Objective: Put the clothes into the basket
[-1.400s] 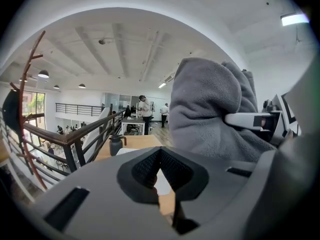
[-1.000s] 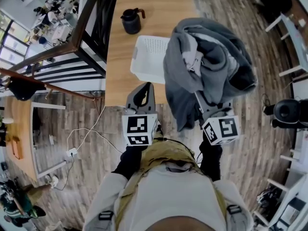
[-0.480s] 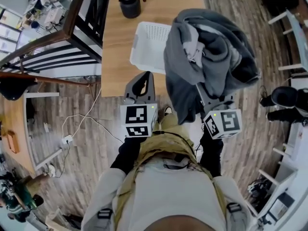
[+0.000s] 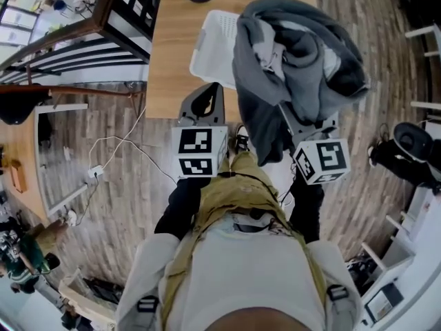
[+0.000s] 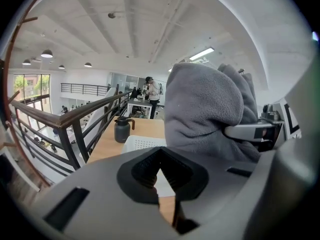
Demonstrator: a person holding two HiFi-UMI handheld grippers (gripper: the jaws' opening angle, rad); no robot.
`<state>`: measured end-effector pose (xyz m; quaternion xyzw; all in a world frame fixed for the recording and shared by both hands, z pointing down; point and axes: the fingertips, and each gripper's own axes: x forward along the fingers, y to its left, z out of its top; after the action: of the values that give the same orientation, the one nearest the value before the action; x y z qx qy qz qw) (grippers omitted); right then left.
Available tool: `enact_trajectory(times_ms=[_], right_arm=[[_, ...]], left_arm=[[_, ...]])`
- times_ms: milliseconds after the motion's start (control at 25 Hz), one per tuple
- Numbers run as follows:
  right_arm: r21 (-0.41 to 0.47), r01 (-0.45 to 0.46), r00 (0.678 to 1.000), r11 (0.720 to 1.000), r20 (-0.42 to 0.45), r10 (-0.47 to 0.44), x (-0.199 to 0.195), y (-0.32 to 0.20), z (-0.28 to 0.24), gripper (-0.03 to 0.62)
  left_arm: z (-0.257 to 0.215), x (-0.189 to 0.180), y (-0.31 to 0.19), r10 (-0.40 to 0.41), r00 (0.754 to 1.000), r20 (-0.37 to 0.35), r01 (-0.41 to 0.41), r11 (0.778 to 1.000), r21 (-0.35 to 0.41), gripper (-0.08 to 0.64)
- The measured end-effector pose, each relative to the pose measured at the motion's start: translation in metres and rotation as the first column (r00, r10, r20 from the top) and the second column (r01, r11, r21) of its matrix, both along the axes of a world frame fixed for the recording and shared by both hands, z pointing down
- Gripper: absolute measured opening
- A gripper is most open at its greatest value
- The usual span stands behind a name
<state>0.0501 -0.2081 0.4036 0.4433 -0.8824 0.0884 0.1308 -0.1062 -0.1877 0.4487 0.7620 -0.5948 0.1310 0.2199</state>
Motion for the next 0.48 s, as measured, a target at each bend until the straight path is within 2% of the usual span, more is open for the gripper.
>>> enact_trajectory(times_ms=[240,480], right_arm=[[-0.009,0.069,0.995,0.998,-0.076,-0.070,-0.007,-0.027,0.011,0.339],[0.005,0.147,0.977,0.989,-0.155,-0.144,-0.021,-0.064,0.020,0.341]], left_arm=[[0.020,-0.002,-0.016,-0.010,1.000,-0.001,0.010,0.998,-0.066,0.000],[0.035,-0.020,-0.035,-0.055,0.998,0.007,0.055,0.995,-0.088,0.000]])
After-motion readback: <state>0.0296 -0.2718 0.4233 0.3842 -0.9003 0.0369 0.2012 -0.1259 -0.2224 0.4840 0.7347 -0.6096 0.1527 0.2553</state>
